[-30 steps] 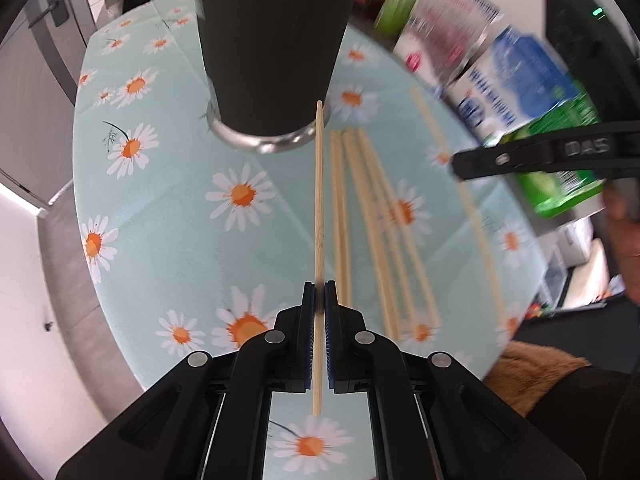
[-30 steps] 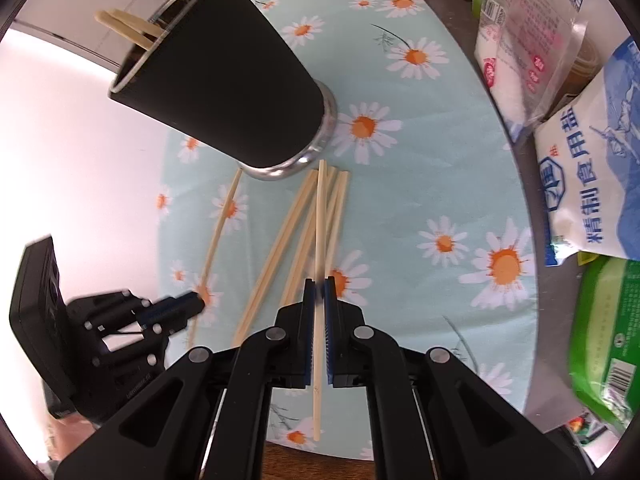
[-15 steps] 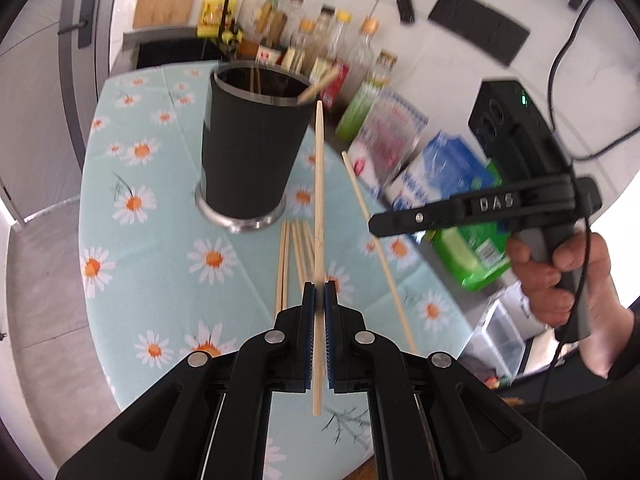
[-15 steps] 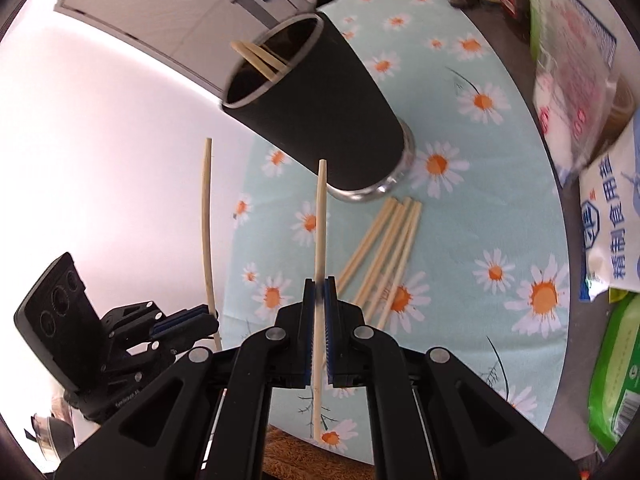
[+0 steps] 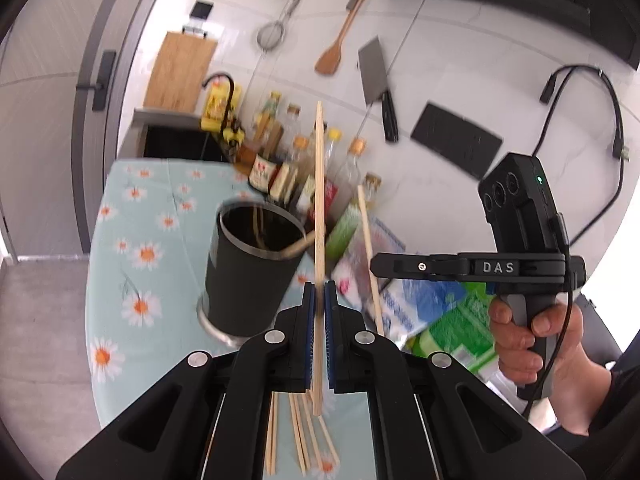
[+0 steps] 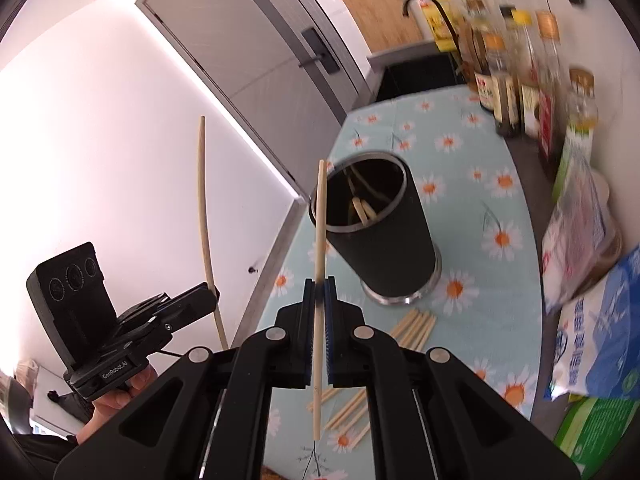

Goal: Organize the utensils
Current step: 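Lift both held chopsticks and carry them over the black holder, then open both grippers to drop the chopsticks into the black holder, then move both open grippers back down to the remaining chopsticks, then close the right gripper on a wooden chopstick while the left gripper grasps another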

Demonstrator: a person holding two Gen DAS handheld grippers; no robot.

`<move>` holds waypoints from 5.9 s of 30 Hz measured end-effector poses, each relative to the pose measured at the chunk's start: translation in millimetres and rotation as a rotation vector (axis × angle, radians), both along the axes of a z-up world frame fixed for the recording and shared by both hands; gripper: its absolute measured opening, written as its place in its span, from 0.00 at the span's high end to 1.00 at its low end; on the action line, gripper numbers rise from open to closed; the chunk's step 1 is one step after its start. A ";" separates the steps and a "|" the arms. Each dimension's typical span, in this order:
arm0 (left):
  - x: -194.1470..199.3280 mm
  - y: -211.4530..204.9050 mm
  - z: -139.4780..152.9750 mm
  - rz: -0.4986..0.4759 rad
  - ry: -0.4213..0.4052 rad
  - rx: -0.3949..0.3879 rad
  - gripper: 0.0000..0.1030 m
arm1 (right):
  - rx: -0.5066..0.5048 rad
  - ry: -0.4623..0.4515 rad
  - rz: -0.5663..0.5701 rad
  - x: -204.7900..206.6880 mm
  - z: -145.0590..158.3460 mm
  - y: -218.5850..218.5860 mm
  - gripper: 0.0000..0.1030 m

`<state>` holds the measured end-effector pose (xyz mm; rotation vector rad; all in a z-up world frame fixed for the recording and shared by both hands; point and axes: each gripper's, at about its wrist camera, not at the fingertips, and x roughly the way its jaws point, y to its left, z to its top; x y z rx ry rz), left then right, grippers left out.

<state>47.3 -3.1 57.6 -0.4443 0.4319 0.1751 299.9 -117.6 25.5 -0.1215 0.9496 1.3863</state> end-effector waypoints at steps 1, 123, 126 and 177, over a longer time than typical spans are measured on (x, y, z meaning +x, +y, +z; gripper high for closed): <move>0.4 1.9 2.6 0.006 -0.018 0.007 0.96 | 0.024 -0.010 0.002 0.7 6.0 1.2 0.95; 98.3 37.6 -177.0 -0.355 0.912 -0.157 0.79 | -0.878 0.085 -0.346 -41.7 -200.8 78.8 0.95; 101.6 37.2 -176.7 -0.340 0.917 -0.151 0.79 | -0.852 0.127 -0.327 -36.1 -197.8 75.4 0.95; 164.6 -26.7 -181.4 -0.195 1.117 0.049 0.90 | -0.702 0.240 -0.106 34.3 -167.2 11.9 0.95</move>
